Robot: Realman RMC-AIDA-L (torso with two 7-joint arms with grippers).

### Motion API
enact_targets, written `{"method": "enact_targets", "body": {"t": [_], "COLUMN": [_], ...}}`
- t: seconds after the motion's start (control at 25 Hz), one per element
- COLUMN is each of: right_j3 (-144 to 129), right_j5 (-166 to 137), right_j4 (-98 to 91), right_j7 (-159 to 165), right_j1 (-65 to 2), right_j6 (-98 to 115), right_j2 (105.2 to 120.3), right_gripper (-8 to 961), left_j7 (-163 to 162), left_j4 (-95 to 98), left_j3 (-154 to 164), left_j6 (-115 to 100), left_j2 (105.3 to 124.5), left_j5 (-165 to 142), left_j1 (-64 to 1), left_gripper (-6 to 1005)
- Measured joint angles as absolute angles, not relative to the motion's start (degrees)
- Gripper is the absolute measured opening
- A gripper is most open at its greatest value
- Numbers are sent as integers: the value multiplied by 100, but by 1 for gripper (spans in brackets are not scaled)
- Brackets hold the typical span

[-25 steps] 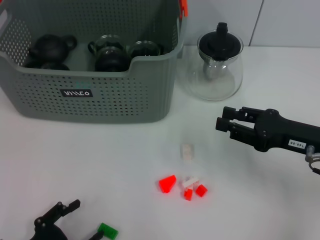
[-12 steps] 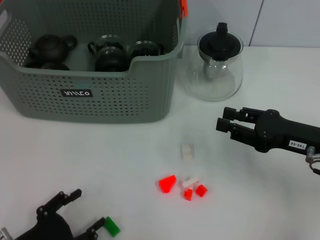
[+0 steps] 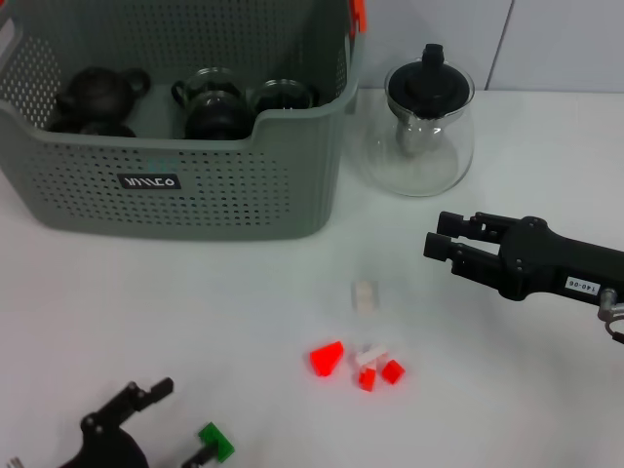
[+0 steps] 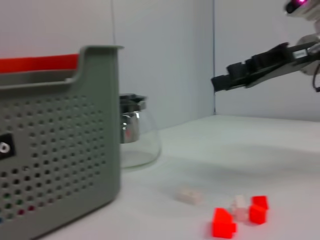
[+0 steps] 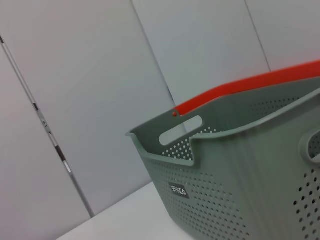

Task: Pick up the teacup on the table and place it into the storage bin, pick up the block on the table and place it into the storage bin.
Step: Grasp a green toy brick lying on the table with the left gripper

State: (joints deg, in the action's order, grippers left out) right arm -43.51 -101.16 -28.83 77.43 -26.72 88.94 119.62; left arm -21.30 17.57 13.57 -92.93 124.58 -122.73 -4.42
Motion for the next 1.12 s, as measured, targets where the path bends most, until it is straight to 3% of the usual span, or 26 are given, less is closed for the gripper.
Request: {"method": "enact_targets", "body": {"t": [0.8, 1.0, 1.12], "right_j3": [-4351, -4351, -4350], "right_j5": [-10116, -10116, -10116], "right_j4": [-2883, -2883, -2883], "right_j7": [7743, 7743, 7743], "right_j1": [-2676, -2681, -2681], "right_j6": [8894, 8894, 8894], "right_j2": [11962, 11962, 11962], "right_gripper": [544, 545, 545], "left_j7": [-1486, -1480, -1479], "left_j4": [1175, 1170, 1169], "left_j3": [1323, 1318, 1326], "left_j6": [-8703, -8646, -8644], "left_j2": [12470, 12471, 12472], "left_j5": [-12440, -12440, -12442], "left_j1": [-465, -472, -474], "left_gripper": [817, 666, 640]}}
